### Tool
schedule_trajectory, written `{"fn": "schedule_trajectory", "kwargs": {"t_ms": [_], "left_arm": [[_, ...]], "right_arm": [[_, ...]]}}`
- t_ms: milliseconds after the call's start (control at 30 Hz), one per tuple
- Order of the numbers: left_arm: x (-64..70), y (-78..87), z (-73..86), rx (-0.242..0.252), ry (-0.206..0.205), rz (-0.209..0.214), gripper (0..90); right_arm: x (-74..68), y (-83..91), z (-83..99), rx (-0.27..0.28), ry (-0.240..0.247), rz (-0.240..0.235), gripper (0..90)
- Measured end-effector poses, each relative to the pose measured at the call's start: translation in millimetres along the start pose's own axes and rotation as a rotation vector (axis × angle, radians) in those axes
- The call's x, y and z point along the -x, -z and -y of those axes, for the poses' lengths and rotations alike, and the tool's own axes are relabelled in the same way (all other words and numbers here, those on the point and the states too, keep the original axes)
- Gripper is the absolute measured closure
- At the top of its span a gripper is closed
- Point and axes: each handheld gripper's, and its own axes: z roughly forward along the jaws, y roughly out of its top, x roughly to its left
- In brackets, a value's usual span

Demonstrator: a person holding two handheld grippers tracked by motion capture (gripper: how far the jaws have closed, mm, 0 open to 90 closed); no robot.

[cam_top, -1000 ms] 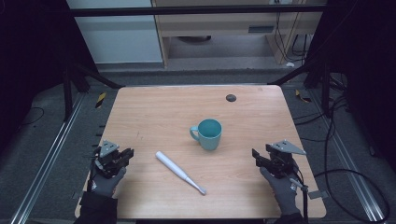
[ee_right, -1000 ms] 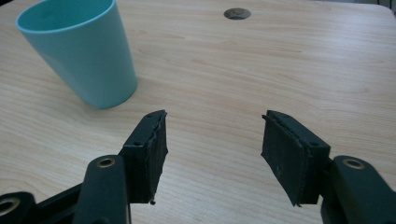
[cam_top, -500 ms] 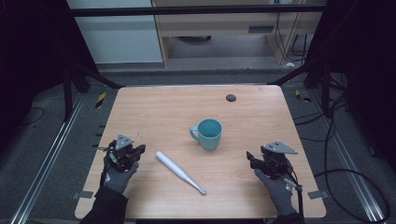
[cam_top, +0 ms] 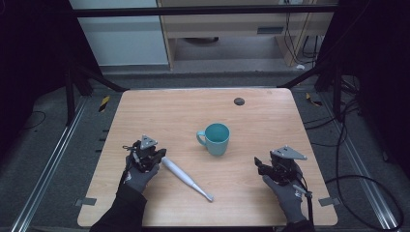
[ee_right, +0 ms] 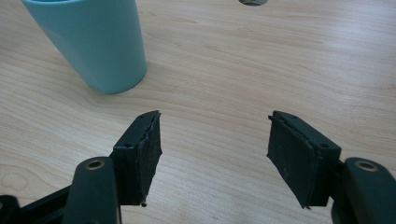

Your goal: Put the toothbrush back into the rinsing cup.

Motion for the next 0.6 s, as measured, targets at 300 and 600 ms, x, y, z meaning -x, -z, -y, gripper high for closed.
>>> {"fn": "schedule_trajectory", "kwargs": {"t_ms": [300, 600], "left_arm": [[1.9, -13.2, 2.3, -0.040, -0.024, 0.029, 89.9], [4.2, -17.8, 4.3, -0.065, -0.043, 0.046, 89.9]], "right_arm": [[1.5, -1.5, 0.7, 0.000, -0.002, 0.000, 34.4], [2.5, -2.6, 1.2, -0.003, -0.002, -0.001, 34.3]]}}
